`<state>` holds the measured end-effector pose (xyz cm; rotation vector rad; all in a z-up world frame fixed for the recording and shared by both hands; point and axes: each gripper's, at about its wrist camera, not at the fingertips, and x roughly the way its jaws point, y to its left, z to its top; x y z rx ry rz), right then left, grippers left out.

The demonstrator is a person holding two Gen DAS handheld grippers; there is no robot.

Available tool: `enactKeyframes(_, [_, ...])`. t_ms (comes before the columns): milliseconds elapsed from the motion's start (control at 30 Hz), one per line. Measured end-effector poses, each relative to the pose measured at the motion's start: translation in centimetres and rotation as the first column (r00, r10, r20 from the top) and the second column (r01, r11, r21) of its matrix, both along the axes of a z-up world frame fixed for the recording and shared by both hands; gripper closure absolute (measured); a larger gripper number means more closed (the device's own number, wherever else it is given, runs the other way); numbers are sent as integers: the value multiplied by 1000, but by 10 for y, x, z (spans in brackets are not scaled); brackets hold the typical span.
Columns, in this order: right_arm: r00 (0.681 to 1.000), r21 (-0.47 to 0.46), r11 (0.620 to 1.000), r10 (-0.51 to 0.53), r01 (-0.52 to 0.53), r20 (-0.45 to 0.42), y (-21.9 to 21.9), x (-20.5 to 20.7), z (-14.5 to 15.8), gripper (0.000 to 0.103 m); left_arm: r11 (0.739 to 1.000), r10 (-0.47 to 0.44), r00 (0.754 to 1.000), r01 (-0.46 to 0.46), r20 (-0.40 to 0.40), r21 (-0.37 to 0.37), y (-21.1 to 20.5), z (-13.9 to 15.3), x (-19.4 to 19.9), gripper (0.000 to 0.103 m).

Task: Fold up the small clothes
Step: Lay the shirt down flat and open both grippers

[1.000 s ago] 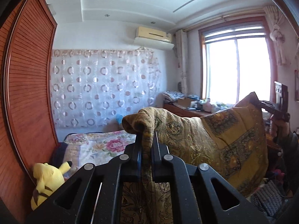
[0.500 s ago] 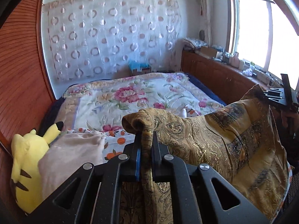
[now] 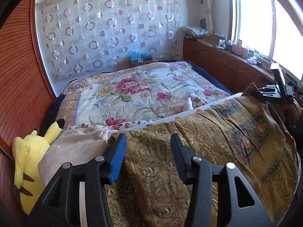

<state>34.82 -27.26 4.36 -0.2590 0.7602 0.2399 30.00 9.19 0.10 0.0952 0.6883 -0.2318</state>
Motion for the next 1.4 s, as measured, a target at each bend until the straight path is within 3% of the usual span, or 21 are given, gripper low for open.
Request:
enactKeyframes(133, [1000, 16, 1000, -18, 18, 1, -4, -12, 0, 44, 1000, -21, 1000, 21, 2, -12, -8, 2, -22, 54])
enactKeyframes(433, [1000, 136, 991, 1, 0, -8, -6, -80, -14, 43, 999, -26, 995, 23, -93, -40, -20, -29, -60, 54])
enactKeyframes(767, [999, 185, 983, 8, 1, -47, -11, -162, -41, 43, 999, -38, 976, 32, -214, -29, -38, -69, -93, 54])
enactKeyframes(1167, [998, 197, 980, -26, 38, -63, -37, -182, -48, 43, 999, -44, 981, 47, -191, 12, -49, -78, -105, 47])
enactKeyframes(1400, [998, 117, 992, -34, 39, -44, -22, -182, -52, 42, 998, -44, 981, 49, -187, 25, -50, -77, -105, 46])
